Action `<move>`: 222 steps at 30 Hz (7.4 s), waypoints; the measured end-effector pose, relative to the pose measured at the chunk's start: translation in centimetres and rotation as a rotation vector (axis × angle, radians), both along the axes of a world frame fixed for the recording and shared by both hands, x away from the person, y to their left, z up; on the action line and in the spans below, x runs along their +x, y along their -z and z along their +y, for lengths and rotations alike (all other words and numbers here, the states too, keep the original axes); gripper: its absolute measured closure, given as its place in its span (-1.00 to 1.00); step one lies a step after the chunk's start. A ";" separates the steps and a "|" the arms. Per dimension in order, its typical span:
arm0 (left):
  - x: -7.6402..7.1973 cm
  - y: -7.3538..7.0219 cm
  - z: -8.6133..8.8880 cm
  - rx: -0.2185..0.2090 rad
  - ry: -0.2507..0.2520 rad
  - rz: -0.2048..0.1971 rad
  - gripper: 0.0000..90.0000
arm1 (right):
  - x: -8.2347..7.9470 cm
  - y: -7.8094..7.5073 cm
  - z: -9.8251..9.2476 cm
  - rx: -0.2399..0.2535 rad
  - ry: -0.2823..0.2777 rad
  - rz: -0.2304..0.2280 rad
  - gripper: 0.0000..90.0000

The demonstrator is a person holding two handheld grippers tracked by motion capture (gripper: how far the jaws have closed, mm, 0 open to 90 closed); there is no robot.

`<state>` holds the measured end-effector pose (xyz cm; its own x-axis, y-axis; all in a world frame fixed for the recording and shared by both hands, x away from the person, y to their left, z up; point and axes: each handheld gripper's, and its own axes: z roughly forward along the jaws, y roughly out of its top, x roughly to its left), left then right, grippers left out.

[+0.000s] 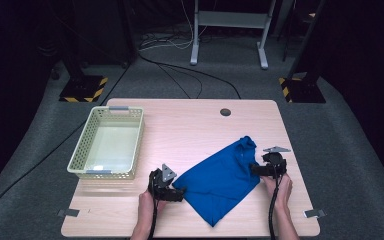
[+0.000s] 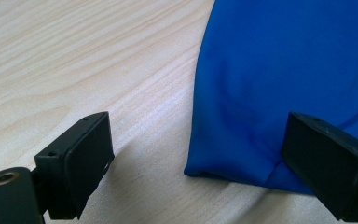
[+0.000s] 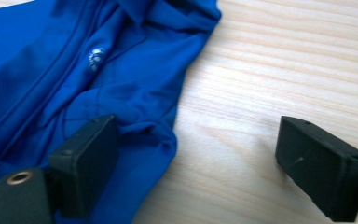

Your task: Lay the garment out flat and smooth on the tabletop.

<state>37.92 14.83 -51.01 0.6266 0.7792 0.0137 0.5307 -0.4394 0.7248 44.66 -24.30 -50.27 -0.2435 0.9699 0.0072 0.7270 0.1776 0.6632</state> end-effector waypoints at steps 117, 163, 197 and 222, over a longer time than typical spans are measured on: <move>-2.0 -3.5 -16.2 0.147 0.388 0.034 0.91 | -5.9 0.8 0.6 0.037 -0.143 -0.052 -0.93; 6.3 -7.3 -8.4 0.027 0.112 -0.004 0.92 | -5.9 0.8 0.6 0.035 -0.143 -0.055 -0.92; 13.7 -5.0 -1.4 0.009 -0.273 0.106 -0.22 | -5.9 0.8 0.6 0.034 -0.143 -0.055 -0.91; 3.2 -0.8 -1.1 0.009 -0.077 0.105 -0.65 | -6.1 0.8 0.7 0.031 -0.122 -0.054 -0.93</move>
